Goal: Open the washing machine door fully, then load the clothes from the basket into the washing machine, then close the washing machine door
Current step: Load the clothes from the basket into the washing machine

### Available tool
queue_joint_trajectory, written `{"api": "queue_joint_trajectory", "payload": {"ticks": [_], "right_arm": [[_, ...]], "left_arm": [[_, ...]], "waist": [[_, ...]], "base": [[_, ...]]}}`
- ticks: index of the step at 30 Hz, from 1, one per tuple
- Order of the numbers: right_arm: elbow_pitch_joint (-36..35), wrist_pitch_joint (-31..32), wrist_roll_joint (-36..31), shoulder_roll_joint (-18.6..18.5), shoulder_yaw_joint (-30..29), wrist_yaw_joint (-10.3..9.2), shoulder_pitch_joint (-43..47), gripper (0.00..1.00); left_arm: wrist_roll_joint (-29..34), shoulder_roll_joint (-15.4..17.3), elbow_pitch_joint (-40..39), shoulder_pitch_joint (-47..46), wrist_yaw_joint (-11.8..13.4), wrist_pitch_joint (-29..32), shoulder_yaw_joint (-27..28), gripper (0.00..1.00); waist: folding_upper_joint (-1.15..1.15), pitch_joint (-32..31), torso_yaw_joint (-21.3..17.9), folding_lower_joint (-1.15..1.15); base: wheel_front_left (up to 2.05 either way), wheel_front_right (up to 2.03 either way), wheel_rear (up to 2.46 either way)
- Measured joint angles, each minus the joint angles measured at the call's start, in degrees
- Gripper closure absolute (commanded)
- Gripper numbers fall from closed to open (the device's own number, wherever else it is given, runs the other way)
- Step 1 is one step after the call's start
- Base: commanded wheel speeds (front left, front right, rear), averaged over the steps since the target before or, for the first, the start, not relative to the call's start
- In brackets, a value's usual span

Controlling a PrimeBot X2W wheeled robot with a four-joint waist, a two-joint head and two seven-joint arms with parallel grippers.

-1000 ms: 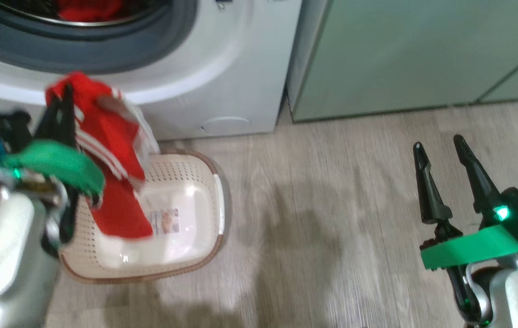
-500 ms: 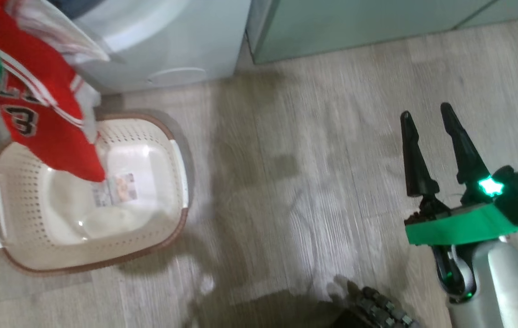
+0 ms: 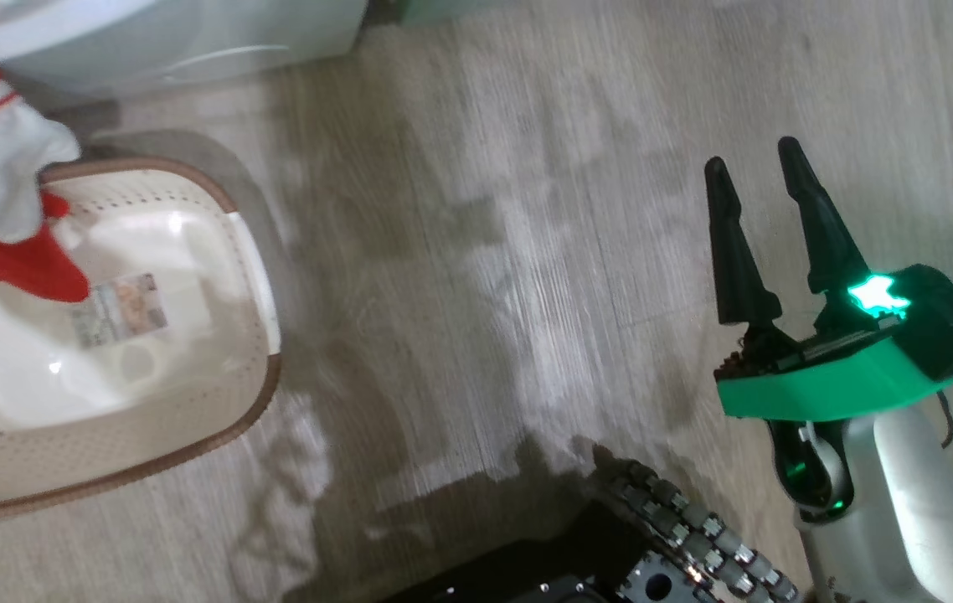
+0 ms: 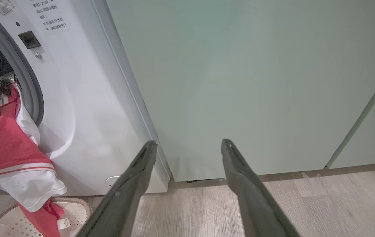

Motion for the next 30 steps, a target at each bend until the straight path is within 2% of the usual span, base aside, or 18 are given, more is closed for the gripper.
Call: {"api": "queue_joint_trajectory", "payload": {"ticks": [6, 9, 14, 16, 19, 21, 30], "right_arm": [[-1.82, -0.02, 1.26, 0.00, 0.87, 0.00, -1.03, 0.00], [-2.47, -0.18, 1.59, 0.00, 1.34, 0.00, -1.09, 0.00], [-3.48, -0.18, 2.13, 0.00, 1.90, 0.00, -1.56, 0.00], [-3.78, -0.18, 2.21, 0.00, 2.09, 0.00, -2.12, 0.00], [-4.42, -0.18, 2.36, 0.00, 2.25, 0.00, -2.43, 0.00], [-4.53, -0.18, 2.55, 0.00, 2.35, 0.00, -2.43, 0.00], [-4.70, -0.18, 2.55, 0.00, 2.34, 0.00, -2.42, 0.00]], "left_arm": [[1.19, 2.40, -0.22, -2.87, 1.96, -0.66, 1.19, 1.00], [2.26, 2.65, -0.68, -3.95, 2.97, -4.47, 1.77, 1.00], [4.47, 2.70, -1.14, -6.16, 3.02, -14.79, 2.35, 1.00], [4.54, 2.49, -1.19, -7.37, 2.96, -20.68, 3.12, 1.00], [6.80, 2.63, -1.29, -10.35, 2.14, -29.18, 3.13, 1.00], [8.12, 2.75, -0.48, -11.74, 1.87, -32.55, 3.02, 1.00], [7.00, 1.75, 9.58, -11.99, -0.65, -34.17, 2.19, 1.00]], "waist": [[0.00, 3.57, -2.21, 0.00], [0.00, 4.97, -3.17, 0.00], [0.00, 6.69, -4.41, 0.00], [0.00, 7.11, -4.73, 0.00], [0.00, 7.59, -4.95, 0.00], [0.00, 7.62, -4.98, -0.01], [0.00, 7.34, -4.34, -0.01]], "base": [[0.00, 0.00, 0.00], [0.00, 0.00, 0.00], [0.00, 0.00, 0.00], [0.00, 0.00, 0.00], [0.00, 0.00, 0.00], [0.00, 0.00, 0.00], [0.00, 0.00, 0.00]]}}
